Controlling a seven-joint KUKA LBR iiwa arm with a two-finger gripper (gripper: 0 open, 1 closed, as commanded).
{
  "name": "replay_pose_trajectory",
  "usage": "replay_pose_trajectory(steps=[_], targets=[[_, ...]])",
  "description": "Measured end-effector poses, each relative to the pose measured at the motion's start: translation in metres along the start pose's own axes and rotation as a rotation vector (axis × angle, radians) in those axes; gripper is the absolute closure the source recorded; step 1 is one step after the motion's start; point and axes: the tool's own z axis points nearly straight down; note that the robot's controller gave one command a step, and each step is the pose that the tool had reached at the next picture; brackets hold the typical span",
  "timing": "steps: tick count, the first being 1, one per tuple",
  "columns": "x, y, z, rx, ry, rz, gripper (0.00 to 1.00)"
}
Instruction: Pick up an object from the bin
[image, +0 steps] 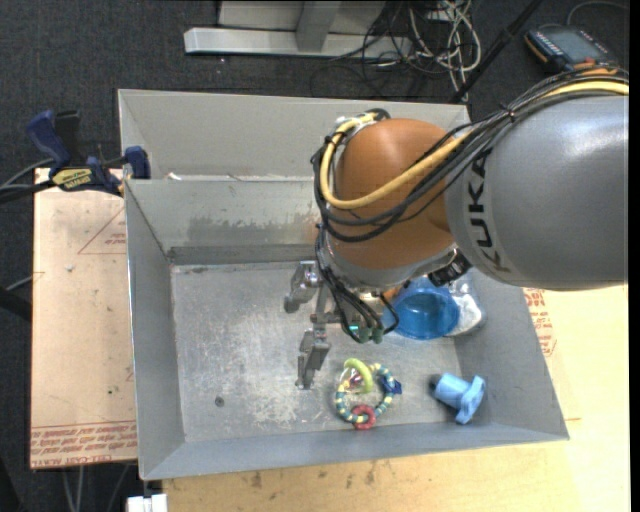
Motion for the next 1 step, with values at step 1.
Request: replay_pose_trajectory(steps=[1], targets=[[-0.0017, -0.0007, -0.0034, -0.001, -0.007, 0.002, 0.00]])
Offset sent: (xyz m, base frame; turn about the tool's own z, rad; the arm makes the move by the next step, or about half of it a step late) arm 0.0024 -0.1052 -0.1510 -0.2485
